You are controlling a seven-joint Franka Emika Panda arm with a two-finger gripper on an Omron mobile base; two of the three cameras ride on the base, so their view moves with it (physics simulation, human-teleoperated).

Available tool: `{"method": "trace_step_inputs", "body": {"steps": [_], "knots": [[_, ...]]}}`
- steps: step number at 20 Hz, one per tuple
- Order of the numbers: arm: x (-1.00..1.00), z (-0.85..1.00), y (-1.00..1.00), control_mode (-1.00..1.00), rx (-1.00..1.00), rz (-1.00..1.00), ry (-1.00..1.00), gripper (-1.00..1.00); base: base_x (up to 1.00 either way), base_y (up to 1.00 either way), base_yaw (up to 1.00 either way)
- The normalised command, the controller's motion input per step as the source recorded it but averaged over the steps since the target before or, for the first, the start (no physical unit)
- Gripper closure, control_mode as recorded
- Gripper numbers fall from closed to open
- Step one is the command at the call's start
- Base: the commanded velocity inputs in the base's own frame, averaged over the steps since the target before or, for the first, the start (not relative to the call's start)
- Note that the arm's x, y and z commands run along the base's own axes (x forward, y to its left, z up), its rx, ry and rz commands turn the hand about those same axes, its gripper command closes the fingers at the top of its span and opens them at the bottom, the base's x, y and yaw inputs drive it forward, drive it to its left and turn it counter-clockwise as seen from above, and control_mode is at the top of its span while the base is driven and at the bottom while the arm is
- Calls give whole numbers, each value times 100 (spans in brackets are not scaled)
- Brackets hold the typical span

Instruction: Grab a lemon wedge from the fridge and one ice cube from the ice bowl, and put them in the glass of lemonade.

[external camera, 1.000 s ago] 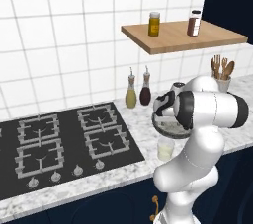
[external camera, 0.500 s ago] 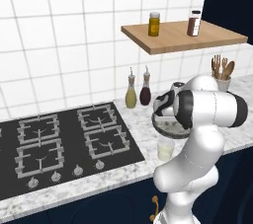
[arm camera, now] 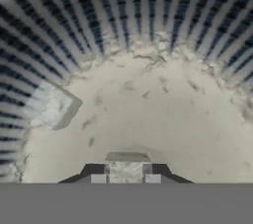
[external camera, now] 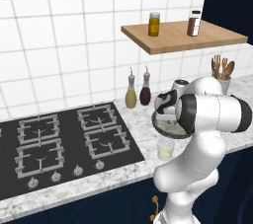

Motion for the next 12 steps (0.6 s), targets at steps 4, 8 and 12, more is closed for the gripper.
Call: {"method": "trace_step_inputs", "body": {"steps": [4, 8, 12], "knots": [[-46, 61, 3, -100, 0, 6, -8, 100, 0, 0, 0], [-49, 54, 14, -100, -1, 11, -1, 100, 0, 0, 0], [-62, 49, 20, -100, -8, 14, 0, 100, 0, 0, 0]]}}
